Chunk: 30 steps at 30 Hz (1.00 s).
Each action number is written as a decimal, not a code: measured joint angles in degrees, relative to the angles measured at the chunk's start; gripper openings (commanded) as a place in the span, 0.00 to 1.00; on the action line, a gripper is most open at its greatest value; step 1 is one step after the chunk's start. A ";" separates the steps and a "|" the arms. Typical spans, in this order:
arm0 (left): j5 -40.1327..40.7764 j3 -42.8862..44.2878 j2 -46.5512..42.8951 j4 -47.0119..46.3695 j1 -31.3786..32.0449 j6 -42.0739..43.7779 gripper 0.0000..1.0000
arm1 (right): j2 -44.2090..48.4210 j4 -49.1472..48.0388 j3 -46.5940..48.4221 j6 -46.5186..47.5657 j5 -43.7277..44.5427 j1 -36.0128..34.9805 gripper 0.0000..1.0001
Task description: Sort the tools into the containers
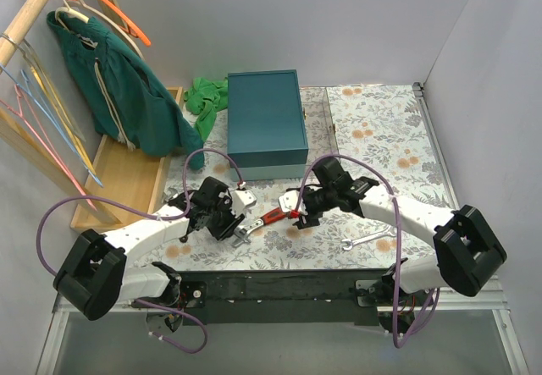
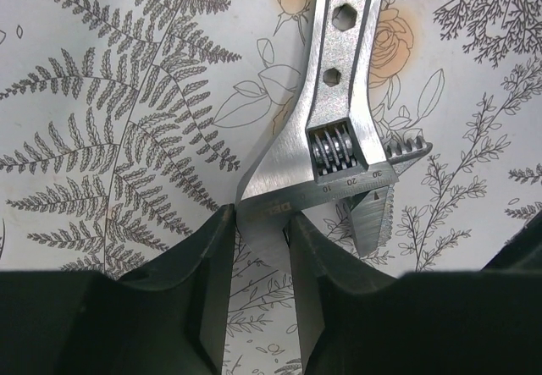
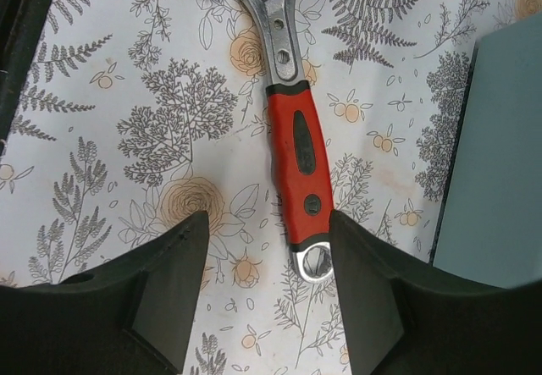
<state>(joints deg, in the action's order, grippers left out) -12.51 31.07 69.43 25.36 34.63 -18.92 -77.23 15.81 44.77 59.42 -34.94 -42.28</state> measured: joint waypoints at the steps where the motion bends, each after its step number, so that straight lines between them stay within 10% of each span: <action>1: -0.28 0.13 0.02 0.42 -0.22 0.07 0.07 | -0.68 -0.74 -0.07 0.87 0.00 -0.46 0.67; 22: -21.66 15.72 14.14 21.03 -8.39 8.61 0.02 | -14.14 -14.56 -0.59 5.57 1.84 -9.33 0.63; 28: -22.84 16.83 14.95 25.31 -8.90 11.41 0.03 | -17.31 -19.56 -0.48 2.84 4.22 -12.07 0.36; 30: -22.56 16.83 15.30 26.21 -9.07 11.63 0.08 | -17.86 -20.61 -0.31 2.21 4.66 -12.24 0.10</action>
<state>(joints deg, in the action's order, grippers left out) -35.07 47.90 84.73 51.57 25.56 -7.29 -95.09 -4.80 44.47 61.63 -30.28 -54.52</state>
